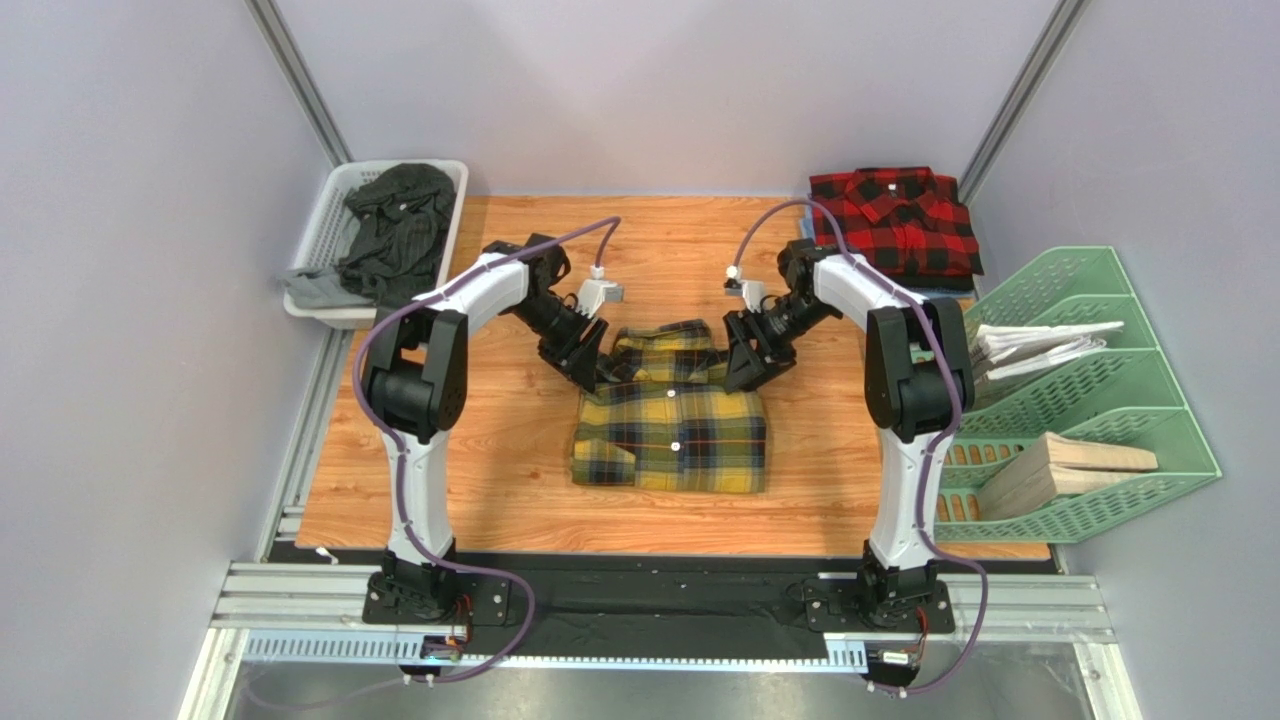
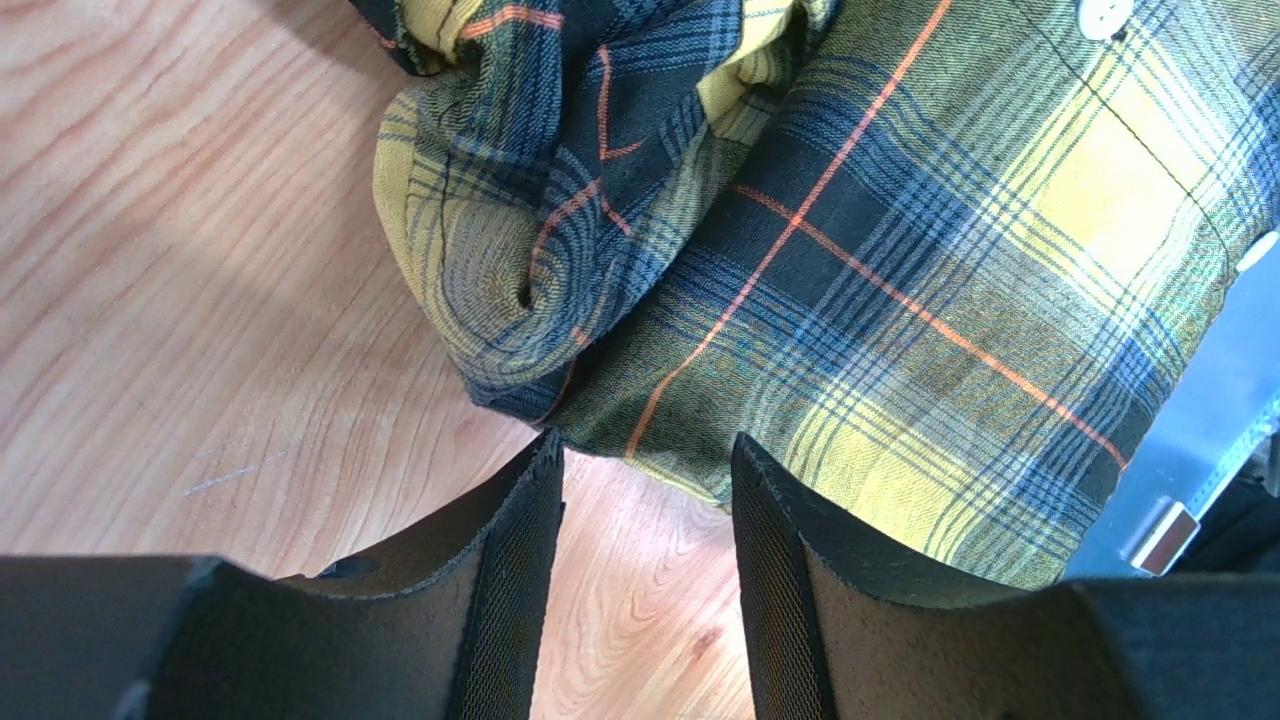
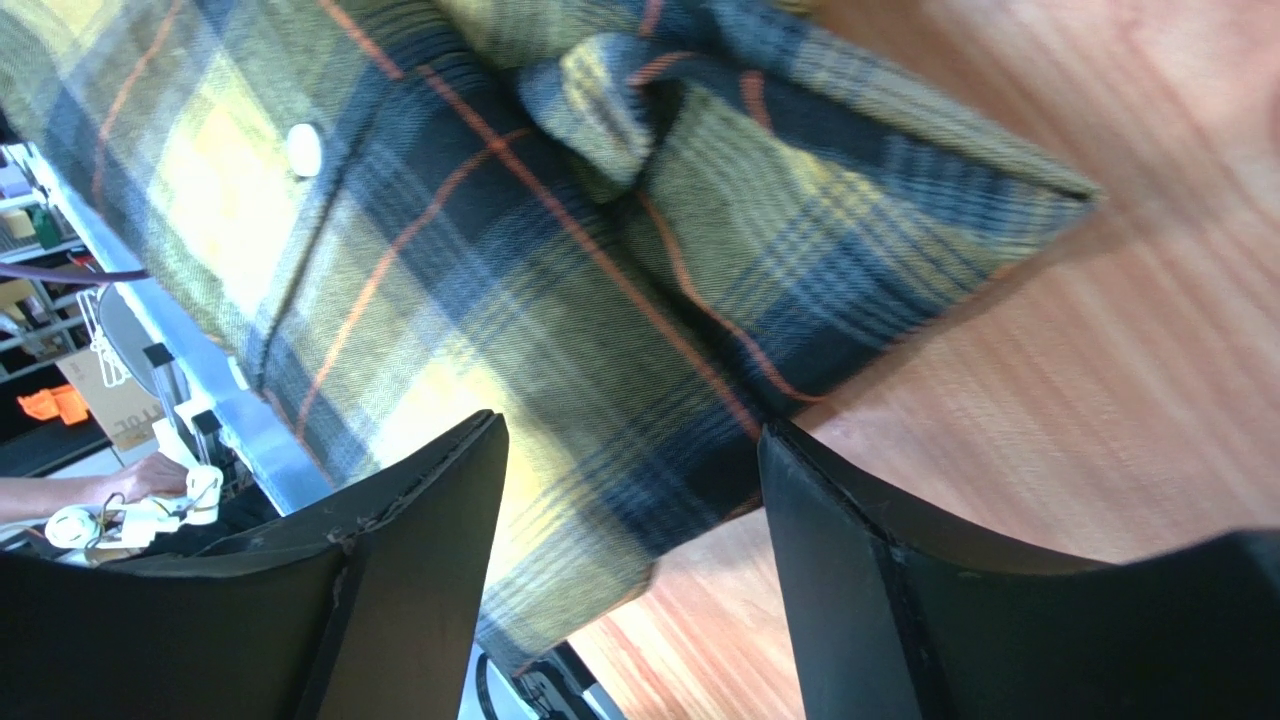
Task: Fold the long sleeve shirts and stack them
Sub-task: Fold the shirt
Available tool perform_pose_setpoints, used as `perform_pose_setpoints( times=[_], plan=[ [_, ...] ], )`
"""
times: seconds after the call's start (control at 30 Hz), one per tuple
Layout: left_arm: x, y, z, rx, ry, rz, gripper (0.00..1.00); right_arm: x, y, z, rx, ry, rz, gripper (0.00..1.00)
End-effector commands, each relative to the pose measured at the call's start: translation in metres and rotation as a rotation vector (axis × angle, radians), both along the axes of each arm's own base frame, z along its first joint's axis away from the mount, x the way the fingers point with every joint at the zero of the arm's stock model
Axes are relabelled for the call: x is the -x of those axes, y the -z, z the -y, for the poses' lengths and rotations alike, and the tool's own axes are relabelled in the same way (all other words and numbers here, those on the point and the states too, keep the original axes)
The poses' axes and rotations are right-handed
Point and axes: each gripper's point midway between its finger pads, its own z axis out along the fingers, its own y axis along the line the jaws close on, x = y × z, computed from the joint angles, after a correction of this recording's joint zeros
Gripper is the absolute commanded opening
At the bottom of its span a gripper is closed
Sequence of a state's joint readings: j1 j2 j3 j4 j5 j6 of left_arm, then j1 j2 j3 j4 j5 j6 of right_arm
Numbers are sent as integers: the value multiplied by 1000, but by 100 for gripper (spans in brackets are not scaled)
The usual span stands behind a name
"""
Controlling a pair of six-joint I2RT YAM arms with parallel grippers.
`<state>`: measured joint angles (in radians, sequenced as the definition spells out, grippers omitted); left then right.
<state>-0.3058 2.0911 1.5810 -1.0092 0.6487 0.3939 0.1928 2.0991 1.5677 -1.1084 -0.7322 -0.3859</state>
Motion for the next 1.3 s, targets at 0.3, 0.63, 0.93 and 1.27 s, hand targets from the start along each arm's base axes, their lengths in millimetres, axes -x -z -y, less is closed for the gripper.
perform_pose_setpoints(
  times=[0.3,0.63,0.93,1.27],
  plan=[
    [-7,-5,7,33,-16,-1,39,-8,0,4,-17,32,10,64],
    [-5,-46,13,126,-31,27,0,-4,-35,-12,-135,47,0,0],
    [-10,-67,6,115,-79,72,0,-9,-38,-9,-113,60,26,9],
    [6,-29,-4,7,-215,-103,44,-12,-15,-2,-25,117,-41,48]
  ],
)
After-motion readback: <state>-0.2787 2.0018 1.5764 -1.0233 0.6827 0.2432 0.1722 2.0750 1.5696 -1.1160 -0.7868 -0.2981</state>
